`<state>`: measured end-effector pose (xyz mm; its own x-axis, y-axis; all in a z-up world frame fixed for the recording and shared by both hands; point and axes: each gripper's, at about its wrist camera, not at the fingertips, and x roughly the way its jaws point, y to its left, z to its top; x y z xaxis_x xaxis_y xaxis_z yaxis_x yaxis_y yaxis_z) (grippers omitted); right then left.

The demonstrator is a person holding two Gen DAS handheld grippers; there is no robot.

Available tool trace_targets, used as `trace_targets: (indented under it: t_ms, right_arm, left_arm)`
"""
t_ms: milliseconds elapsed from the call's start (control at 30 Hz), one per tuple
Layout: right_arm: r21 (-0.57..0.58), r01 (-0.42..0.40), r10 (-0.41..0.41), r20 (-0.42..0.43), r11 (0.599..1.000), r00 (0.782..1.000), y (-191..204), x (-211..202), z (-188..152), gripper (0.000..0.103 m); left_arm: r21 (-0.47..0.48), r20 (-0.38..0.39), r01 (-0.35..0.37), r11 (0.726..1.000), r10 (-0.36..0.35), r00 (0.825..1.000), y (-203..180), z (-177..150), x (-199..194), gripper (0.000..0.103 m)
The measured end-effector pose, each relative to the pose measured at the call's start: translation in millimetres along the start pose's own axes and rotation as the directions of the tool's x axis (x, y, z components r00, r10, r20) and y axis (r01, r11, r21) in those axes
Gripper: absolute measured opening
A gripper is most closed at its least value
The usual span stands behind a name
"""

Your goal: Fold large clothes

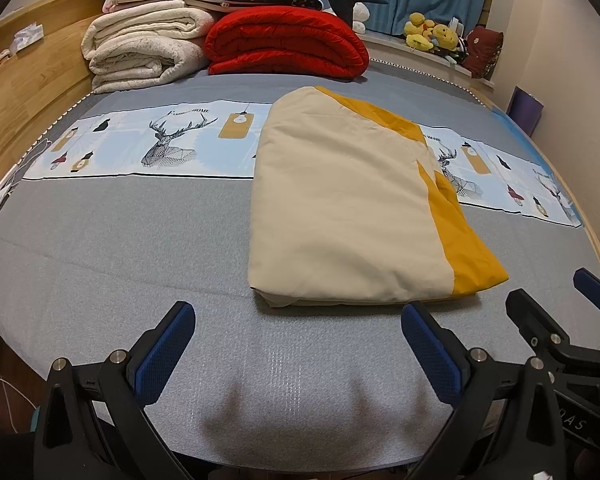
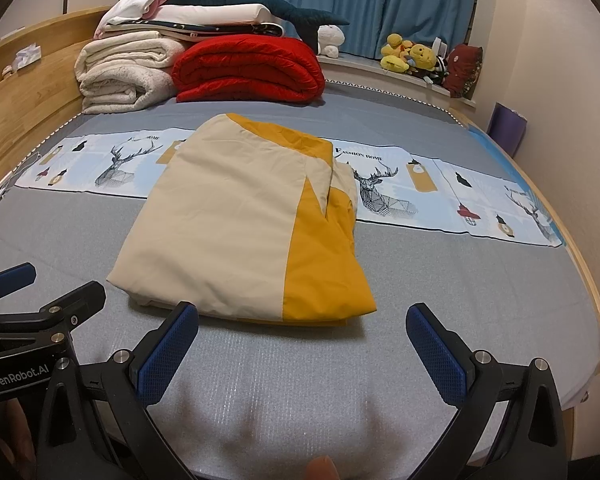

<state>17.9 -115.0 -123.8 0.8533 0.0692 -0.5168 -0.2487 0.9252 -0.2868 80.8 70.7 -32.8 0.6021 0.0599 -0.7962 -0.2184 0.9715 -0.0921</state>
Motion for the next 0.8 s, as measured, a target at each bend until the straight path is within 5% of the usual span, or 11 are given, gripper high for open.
trace_targets:
  t_ms: [800]
  right_arm:
    - [-0.004, -0.001, 0.001, -0.004, 1.0, 1.0, -1.7, 1.1, -0.7, 0.103]
  left_arm:
    - [0.002, -0.003, 0.0, 1.0, 0.0, 1.0, 1.6, -1.3, 1.5, 0.101]
